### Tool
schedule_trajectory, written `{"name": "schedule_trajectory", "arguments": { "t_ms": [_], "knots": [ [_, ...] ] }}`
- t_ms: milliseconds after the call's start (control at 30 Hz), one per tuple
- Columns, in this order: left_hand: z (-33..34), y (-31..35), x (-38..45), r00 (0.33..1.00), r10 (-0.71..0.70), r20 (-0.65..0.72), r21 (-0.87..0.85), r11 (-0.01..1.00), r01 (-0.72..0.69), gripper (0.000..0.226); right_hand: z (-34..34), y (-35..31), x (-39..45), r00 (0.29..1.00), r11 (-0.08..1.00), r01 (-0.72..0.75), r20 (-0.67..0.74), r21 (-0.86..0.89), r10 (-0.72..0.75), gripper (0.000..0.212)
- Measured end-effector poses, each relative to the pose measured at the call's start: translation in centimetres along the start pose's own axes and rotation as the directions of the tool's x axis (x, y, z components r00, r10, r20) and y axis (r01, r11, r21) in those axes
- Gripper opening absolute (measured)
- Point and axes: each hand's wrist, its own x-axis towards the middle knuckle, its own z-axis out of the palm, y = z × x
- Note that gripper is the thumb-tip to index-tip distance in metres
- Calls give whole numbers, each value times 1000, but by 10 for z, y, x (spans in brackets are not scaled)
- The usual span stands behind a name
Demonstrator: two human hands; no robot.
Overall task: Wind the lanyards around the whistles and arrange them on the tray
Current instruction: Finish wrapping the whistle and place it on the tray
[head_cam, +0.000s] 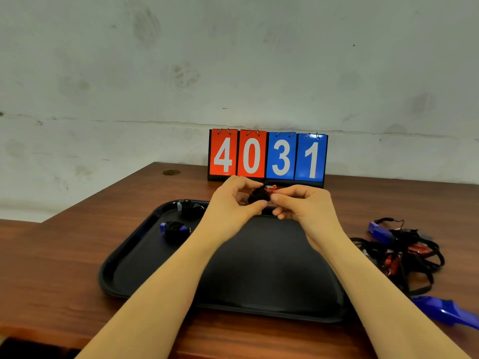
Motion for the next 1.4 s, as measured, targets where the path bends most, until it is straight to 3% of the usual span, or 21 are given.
{"name": "schedule_trajectory", "arguments": {
  "t_ms": [233, 600, 800, 933, 1233, 1400],
  "knots": [
    [3, 0, -1, 1000, 21, -13, 78, 997, -20, 26, 8, 0, 0, 990, 979, 103, -78, -173, -118, 10],
    [1, -1, -2, 998, 35, -54, 97, 995, -29, 24, 8, -1, -6, 979, 948, 202, 30, -247, -201, 20],
    [3, 0, -3, 994, 107, -16, 153, 983, -104, 25, 8, 2, -5, 909, 798, 396, 69, -455, -412, 12],
    [3, 0, -2, 992, 121, -30, 152, 982, -115, 27, 9, 4, -3, 900, 777, 417, 93, -472, -426, 13],
    [5, -2, -1, 995, 53, 85, 50, 997, -57, 35, 8, 5, -2, 876, 748, 470, 141, -468, -462, 13],
    [6, 2, 1, 997, 5, 72, -93, 996, 1, 13, 10, 5, -2, 861, 728, 495, 156, -473, -484, 13]
  ]
}}
